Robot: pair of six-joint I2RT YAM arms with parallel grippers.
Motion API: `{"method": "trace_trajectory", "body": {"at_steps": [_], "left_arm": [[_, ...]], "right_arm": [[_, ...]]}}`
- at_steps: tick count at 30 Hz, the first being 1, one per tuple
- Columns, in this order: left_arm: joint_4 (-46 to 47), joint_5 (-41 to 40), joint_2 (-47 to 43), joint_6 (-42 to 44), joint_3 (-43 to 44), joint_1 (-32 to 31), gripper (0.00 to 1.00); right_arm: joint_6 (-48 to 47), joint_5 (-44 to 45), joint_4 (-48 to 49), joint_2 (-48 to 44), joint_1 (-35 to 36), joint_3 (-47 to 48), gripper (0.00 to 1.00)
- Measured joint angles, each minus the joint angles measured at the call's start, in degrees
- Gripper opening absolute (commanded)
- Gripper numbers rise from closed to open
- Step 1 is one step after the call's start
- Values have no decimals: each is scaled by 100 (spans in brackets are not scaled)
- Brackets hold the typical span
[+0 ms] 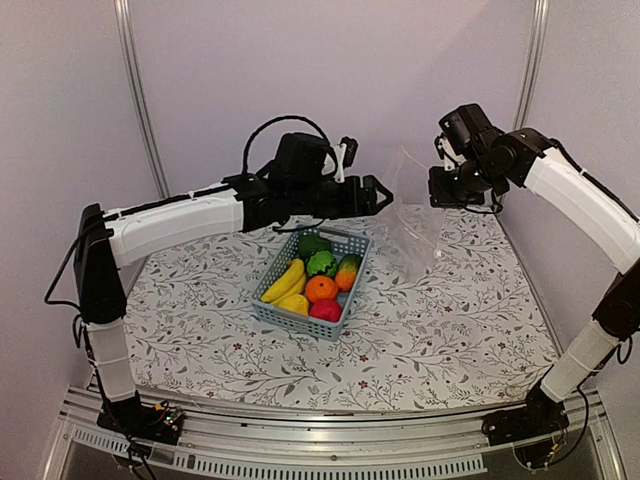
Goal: Place the food in the zip-top bag and seal the zipper
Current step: Open the zipper food storage bag at the center of the board, then pick up the fake fruit from the bin.
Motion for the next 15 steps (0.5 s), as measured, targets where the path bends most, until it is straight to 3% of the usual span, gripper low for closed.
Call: {"method": "trace_trajectory", "body": {"at_steps": [8, 15], "left_arm": [[490, -107, -1810, 651, -1628, 70, 83], [-568, -804, -2175, 597, -2520, 251, 85]], "right_arm": [[-258, 420, -378, -57, -378, 201, 0], [-455, 949, -699, -92, -428, 868, 0]]}}
